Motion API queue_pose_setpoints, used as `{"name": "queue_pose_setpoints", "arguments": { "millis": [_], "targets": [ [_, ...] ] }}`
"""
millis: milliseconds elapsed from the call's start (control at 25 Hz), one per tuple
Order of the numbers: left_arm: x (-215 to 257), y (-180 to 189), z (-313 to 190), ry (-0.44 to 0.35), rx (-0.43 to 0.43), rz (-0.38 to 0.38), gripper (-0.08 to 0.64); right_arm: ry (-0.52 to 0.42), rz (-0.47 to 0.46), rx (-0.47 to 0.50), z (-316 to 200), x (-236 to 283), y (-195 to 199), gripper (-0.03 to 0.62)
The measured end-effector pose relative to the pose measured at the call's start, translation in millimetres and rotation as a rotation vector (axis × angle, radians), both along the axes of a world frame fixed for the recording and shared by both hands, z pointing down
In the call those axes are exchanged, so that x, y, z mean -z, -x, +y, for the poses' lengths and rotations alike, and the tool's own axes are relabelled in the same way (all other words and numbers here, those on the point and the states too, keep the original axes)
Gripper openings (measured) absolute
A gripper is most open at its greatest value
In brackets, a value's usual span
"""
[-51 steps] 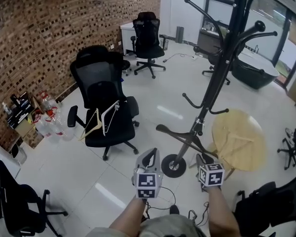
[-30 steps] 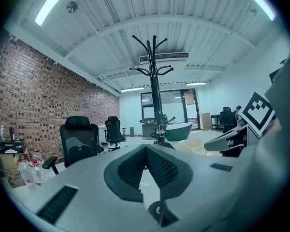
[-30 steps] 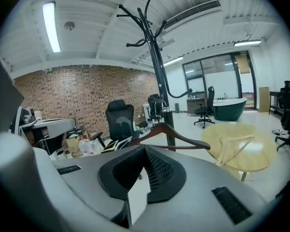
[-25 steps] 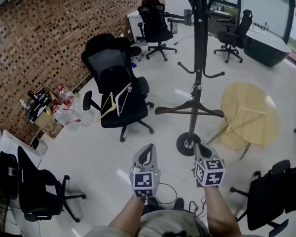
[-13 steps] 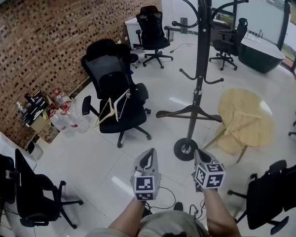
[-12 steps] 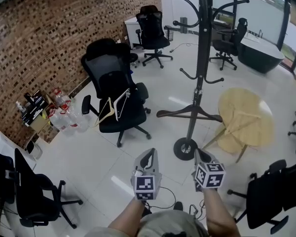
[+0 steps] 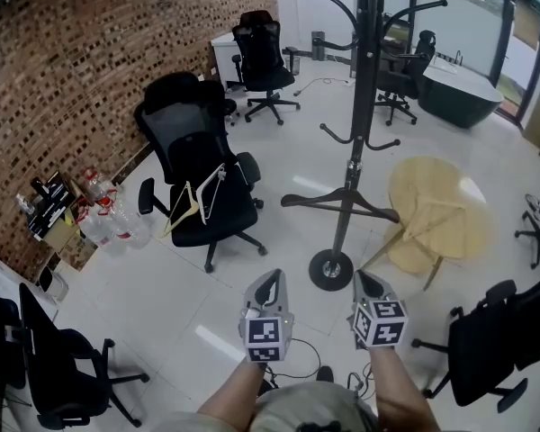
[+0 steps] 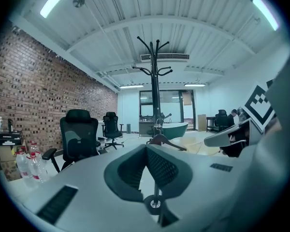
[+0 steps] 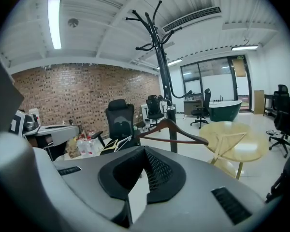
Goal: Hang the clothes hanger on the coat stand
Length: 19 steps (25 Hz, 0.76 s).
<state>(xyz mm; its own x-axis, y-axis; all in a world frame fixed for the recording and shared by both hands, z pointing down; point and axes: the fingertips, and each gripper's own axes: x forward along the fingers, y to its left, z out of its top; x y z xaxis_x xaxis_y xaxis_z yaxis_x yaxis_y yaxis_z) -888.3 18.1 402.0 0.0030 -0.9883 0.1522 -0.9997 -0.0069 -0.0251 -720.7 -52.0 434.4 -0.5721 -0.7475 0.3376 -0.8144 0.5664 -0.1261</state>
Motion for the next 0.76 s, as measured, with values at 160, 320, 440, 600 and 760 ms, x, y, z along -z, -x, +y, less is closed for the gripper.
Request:
{"name": "queue_pose_setpoints", "arguments": {
  "millis": [160,320,440,600,760],
  "targets": [
    [-8,-10,-6,0.024,-0.016,0.023,0.015,-0.062,-0.019,-0.018,-4,10,-9,0.005],
    [1,-13,-5,0.045,-0.034,0.058,0.015,-0.179,-0.065,-0.029,1,45,-5,0.005],
    [4,-15,-5,0.037,-0.036,0.057,0.015,-0.196,-0.078,-0.032,1,49,-8,0.005],
    [6,-12,-7,0.031,-0.026,0.050,0.015,-0.194,-0.083,-0.034,-1,48,-8,0.005],
    [9,-7,-3,0.031,-0.027,0.041,0.015,-0.190,-0.078,-0.031,2,52,0,0.005]
  ]
}}
